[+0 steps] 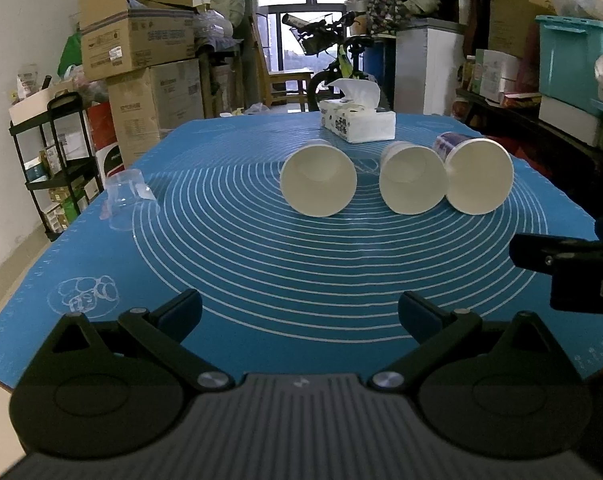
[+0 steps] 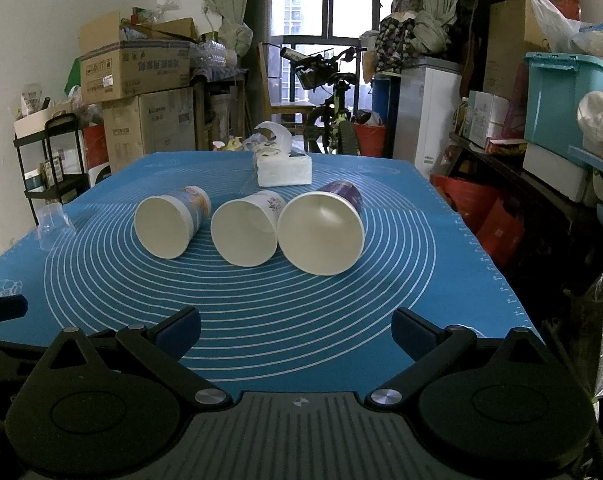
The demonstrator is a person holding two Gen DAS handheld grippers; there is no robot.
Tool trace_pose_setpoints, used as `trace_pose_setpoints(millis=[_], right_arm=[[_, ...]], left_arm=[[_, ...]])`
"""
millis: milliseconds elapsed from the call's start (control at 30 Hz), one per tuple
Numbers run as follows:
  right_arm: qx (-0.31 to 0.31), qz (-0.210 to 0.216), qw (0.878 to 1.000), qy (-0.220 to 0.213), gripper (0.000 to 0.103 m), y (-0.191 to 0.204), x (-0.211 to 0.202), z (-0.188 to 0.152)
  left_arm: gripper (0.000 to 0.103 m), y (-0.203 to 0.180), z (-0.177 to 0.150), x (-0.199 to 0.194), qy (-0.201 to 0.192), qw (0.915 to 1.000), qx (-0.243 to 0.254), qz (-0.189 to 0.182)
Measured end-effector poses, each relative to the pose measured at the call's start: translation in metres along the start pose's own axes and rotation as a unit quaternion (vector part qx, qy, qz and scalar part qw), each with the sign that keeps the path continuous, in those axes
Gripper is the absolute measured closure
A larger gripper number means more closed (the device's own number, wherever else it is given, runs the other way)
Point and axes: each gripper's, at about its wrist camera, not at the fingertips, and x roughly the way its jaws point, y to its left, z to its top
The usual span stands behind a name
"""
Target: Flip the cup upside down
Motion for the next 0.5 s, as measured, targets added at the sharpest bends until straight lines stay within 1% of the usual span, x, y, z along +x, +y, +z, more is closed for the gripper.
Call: trace_pose_setpoints(millis=[500], right_arm=[[0.0, 0.0, 1.0, 0.001, 0.002, -0.0004, 0.0006, 0.0004]], left_arm=[[0.0, 0.0017, -0.0016, 0.0, 0.004, 1.0, 0.008, -0.002]])
